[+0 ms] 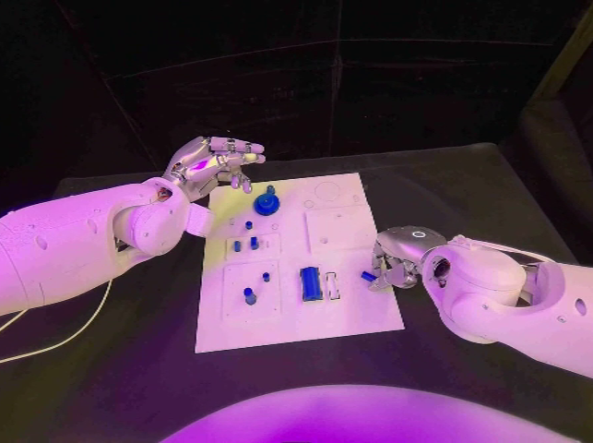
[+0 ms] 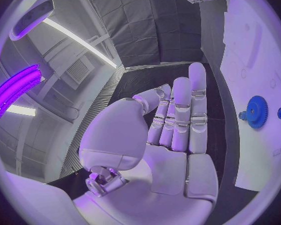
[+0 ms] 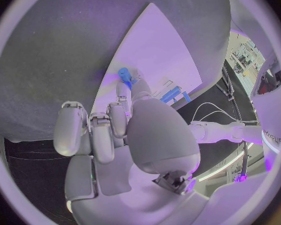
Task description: Assemble the parts on the task board
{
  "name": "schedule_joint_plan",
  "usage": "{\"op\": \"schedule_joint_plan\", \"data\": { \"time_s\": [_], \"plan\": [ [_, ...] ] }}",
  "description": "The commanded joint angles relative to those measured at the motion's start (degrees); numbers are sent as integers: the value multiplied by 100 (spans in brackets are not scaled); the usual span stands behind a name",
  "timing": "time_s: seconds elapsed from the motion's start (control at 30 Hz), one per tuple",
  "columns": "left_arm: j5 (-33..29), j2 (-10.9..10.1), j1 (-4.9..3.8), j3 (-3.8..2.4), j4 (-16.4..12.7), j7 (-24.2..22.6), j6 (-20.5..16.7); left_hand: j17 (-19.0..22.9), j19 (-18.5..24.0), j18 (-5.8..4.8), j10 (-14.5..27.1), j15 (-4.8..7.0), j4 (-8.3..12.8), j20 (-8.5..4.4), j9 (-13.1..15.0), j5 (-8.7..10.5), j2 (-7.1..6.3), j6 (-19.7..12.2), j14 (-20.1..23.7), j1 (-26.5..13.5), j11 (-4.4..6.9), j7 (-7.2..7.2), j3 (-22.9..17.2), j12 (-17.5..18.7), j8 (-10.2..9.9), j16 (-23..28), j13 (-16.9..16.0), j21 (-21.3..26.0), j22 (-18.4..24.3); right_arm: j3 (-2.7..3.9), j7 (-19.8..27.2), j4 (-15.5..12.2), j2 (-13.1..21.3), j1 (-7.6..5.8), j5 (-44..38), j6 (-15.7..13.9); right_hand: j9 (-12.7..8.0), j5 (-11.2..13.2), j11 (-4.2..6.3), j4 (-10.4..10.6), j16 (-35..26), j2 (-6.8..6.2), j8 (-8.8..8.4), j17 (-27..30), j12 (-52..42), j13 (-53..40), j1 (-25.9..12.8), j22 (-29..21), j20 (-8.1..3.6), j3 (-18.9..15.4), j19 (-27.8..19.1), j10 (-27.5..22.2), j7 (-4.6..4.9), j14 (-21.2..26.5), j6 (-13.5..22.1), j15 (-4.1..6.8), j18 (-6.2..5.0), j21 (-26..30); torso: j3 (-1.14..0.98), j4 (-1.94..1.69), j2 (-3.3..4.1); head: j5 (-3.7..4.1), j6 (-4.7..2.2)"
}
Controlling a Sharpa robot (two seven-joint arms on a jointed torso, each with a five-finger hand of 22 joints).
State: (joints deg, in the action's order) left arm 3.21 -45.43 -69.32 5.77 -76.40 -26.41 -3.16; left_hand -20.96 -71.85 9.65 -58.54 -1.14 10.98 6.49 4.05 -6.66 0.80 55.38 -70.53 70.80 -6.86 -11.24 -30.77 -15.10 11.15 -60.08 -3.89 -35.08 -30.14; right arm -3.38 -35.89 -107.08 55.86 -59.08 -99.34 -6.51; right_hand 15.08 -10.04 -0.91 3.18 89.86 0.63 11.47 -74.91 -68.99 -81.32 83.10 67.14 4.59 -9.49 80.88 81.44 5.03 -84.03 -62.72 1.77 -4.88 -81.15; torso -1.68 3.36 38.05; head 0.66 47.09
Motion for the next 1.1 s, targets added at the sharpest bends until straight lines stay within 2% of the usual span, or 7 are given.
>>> {"op": "schedule_joint_plan", "data": {
  "time_s": [0.03, 0.13, 0.3, 0.5, 0.77, 0.9, 1.1],
  "plan": [
    [-17, -11, -8, -5, -20, -34, 57, 5, 47, 73, 20, -11, -12, 0, 8, -2, 1, -47, 31, -58, 0, 7, -33, -20, 20, -39, 5, 20, 3, -49, -180, 54, 0, 57, -192, 342, -70, -130, -24, 144, 14, 475, -66, -1509, 29, 658, 232, -2, -19, 24, 10, -15, 52, -597, 49, -11, 78, 23, -2, 3, 1, -10, -3],
    [-17, -18, -8, -5, -25, -32, 58, 5, 47, 73, 20, -11, -12, 0, 8, -2, 1, -47, 31, -58, 0, 7, -33, -20, 20, -39, 5, 20, 3, -49, -142, 35, 6, 59, -144, 300, -95, -85, -51, 467, 14, 458, -129, -1509, 38, 664, -229, -14, 4, -56, 6, -2, 75, -597, 90, -36, 76, 30, -7, 6, 4, -20, -5],
    [-17, -20, -8, -5, -29, -33, 62, 5, 47, 73, 20, -11, -12, 0, 8, -2, 1, -47, 31, -58, 0, 7, -33, -20, 20, -39, 5, 20, 3, -47, -120, -41, 47, 60, -23, 6, -113, -200, -12, 469, 14, 573, -177, -1509, 8, 633, -94, 17, -9, 219, 23, 13, 36, -597, 72, -7, 75, 18, -5, 1, 1, -24, -4],
    [-17, -21, -8, -5, -33, -34, 63, 5, 47, 73, 20, -11, -12, 0, 8, -2, 1, -47, 31, -58, 0, 7, -33, -20, 20, -39, 5, 20, 3, -45, -61, -167, 110, 58, 400, -533, -166, -332, -17, 469, 14, 583, -289, -1509, -28, 591, 47, 77, -34, 718, 54, 31, 51, -597, 84, 6, 87, -9, -2, 1, -1, -27, -1],
    [-17, -25, -8, -5, -40, -37, 67, 6, 47, 73, 22, -11, -9, 0, 8, -2, 0, -49, 32, -57, 0, 7, -35, -22, 22, -40, 5, 20, 3, -44, 156, -276, 100, 57, 1103, -1220, -256, -468, -29, 530, 14, 189, -428, -1509, -11, 579, -84, 96, -16, 1595, 56, 34, 81, -597, 8, -18, 86, -14, -2, 7, 6, -42, 5],
    [-16, -27, -8, -5, -48, -41, 88, 8, 50, 74, 27, -10, 3, 0, 7, -2, -4, -55, 35, -53, 1, 7, -42, -29, 28, -42, 5, 18, 1, -44, 329, -289, 53, 58, 1390, -1494, -281, -44, -38, 594, 14, -65, -474, -1509, -15, 568, -291, 96, -2, 2003, 53, 54, 70, -597, -45, -25, 88, -11, 3, 7, 2, -41, 5],
    [-16, -34, -8, -5, -59, -42, 98, 8, 50, 74, 27, -10, 3, 0, 7, -2, -4, -55, 35, -53, 1, 7, -42, -29, 28, -42, 5, 18, 1, -44, 457, -248, -13, 58, 1677, -1626, -287, 52, -43, 588, 14, -169, -488, -1509, -34, 550, -365, 113, -3, 2157, 59, 67, 78, -597, -72, -26, 89, -18, 2, 2, 3, -45, 16]
  ]
}}
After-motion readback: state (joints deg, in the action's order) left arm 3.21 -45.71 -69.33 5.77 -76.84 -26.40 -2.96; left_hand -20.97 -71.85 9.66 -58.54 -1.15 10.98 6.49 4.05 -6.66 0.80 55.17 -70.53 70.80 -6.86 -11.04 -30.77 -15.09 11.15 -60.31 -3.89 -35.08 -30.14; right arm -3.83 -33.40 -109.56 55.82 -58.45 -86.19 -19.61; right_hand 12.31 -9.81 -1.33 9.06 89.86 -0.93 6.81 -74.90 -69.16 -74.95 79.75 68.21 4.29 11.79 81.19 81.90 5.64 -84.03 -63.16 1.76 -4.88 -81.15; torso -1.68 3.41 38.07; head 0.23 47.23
